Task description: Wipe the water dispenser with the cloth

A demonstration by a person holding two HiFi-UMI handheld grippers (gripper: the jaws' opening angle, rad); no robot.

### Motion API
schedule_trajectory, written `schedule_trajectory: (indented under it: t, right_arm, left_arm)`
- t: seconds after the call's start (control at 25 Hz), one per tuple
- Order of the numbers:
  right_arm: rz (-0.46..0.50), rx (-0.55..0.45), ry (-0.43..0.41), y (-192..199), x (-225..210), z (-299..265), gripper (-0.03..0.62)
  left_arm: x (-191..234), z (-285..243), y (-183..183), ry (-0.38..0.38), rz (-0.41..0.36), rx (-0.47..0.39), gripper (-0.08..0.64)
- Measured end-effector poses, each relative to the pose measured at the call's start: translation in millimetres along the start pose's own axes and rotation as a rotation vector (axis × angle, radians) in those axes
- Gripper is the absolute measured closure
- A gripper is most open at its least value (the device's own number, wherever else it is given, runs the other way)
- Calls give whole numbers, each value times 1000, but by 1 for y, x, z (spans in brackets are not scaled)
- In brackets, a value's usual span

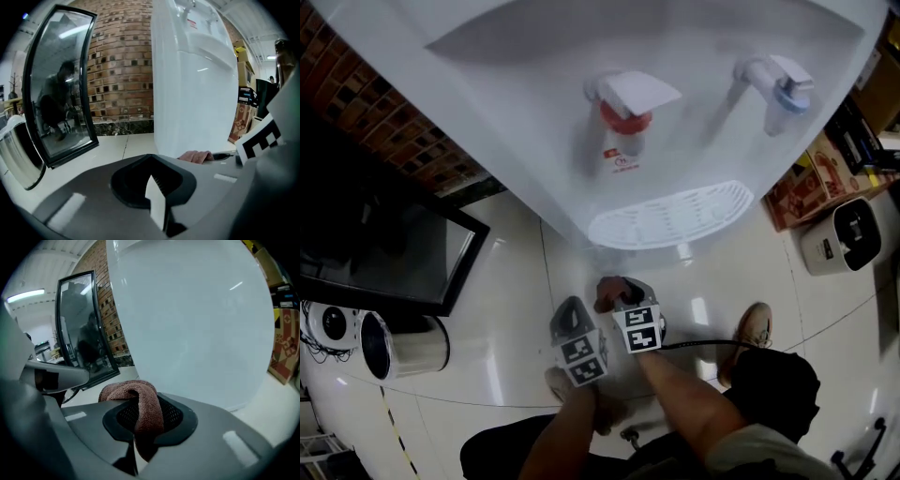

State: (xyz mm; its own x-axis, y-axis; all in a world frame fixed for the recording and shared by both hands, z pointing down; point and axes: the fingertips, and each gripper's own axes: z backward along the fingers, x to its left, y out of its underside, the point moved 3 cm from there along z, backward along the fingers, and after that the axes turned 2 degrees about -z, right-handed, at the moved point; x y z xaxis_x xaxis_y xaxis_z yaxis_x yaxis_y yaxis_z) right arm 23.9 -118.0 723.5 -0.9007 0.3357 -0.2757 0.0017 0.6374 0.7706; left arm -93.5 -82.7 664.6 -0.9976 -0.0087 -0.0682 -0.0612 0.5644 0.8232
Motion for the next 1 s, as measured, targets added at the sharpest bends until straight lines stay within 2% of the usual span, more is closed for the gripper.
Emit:
schedule_trajectory:
  t: [0.2,0.4,0.88,1.0]
  right_arm:
    - [-76,19,66,12,-5,-26,518]
    - [-30,50,102,19,-13,-38,518]
    - [93,92,75,14,-44,-22,520]
    - [59,93,133,14,-80,-11,520]
  left_arm:
    - [23,-11,6,22,-8,2,560]
    - [33,-19,15,27,35,22,560]
    - [-32,-16,1,104,-27,21,560]
    - [-53,-17,-3,123,-46,15,560]
